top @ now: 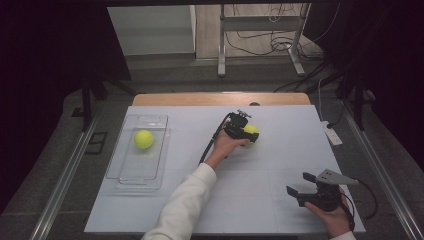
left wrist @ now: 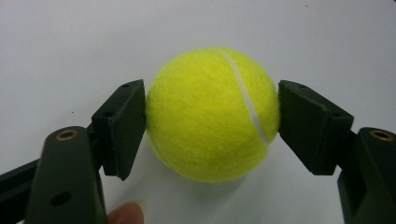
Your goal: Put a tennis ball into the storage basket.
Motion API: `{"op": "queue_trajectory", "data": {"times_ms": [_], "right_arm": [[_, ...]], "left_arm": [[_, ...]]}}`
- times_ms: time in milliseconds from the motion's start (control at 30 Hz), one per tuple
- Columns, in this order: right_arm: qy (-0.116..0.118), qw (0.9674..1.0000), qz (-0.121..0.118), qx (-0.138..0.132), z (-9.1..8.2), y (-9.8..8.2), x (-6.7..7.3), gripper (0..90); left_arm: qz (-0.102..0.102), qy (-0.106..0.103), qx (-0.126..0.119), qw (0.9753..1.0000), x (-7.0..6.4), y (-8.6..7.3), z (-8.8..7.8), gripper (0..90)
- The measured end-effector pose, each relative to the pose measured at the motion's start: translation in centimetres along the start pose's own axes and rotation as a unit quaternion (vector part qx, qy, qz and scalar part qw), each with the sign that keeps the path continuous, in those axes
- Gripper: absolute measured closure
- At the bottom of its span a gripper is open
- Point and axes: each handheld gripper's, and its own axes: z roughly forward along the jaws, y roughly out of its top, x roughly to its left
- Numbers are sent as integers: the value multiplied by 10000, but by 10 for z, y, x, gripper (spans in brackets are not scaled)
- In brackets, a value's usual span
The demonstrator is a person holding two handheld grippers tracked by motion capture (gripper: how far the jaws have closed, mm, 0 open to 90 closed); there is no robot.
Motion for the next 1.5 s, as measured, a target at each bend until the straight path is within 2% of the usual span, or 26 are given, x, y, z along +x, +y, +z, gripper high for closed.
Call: {"op": "queue_trajectory", "data": {"times_ms": [533,967,1133,1500], "right_arm": [[-5,10000,6,4,1,0,0,143],[-27,10000,-3,3,0,0,1,143],[-29,10000,-11,-9,0,0,1,143],[-60,10000,8,2,0,0,0,144]], "left_arm": [[145,-146,-204,9996,-4,-3,-19,274],[243,-191,-314,9990,-5,-9,-34,274],[195,-226,-335,9990,-5,-11,-38,274],[298,-209,-416,9985,-7,-10,-51,274]]}}
